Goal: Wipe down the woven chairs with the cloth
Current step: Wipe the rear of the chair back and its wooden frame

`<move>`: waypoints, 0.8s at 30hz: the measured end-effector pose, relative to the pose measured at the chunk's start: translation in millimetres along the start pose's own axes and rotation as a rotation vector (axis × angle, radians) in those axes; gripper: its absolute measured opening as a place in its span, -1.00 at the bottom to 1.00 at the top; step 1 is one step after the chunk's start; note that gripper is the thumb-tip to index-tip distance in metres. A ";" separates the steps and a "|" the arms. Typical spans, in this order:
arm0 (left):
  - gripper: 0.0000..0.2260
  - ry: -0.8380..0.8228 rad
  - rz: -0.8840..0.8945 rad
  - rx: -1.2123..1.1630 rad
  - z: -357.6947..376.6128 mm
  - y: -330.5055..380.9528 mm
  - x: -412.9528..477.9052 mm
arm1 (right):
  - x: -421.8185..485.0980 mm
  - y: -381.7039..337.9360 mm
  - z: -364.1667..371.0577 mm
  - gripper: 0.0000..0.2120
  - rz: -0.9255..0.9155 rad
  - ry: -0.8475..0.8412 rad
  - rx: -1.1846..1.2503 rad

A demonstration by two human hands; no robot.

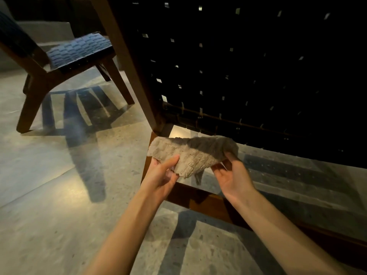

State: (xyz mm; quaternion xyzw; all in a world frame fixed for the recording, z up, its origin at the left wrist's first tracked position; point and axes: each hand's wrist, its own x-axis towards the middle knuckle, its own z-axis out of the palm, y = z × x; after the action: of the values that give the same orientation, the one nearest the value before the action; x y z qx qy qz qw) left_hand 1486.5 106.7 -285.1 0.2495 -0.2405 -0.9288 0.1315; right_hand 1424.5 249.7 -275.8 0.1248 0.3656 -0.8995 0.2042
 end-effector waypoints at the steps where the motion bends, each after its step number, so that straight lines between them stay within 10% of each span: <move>1: -0.51 -0.021 0.034 0.006 2.0 0.9 4.0 | 2.3 1.2 5.9 -0.72 0.006 -0.005 0.022; 24: -0.34 -0.256 0.070 -0.026 34.8 4.5 34.9 | 19.0 -5.3 4.6 -0.45 0.020 -0.110 0.317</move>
State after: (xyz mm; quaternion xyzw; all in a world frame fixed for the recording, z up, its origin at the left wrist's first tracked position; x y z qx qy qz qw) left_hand 1439.4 103.4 -270.4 0.1186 -0.2521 -0.9508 0.1353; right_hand 1405.0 244.7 -276.5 0.1098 0.2063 -0.9492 0.2108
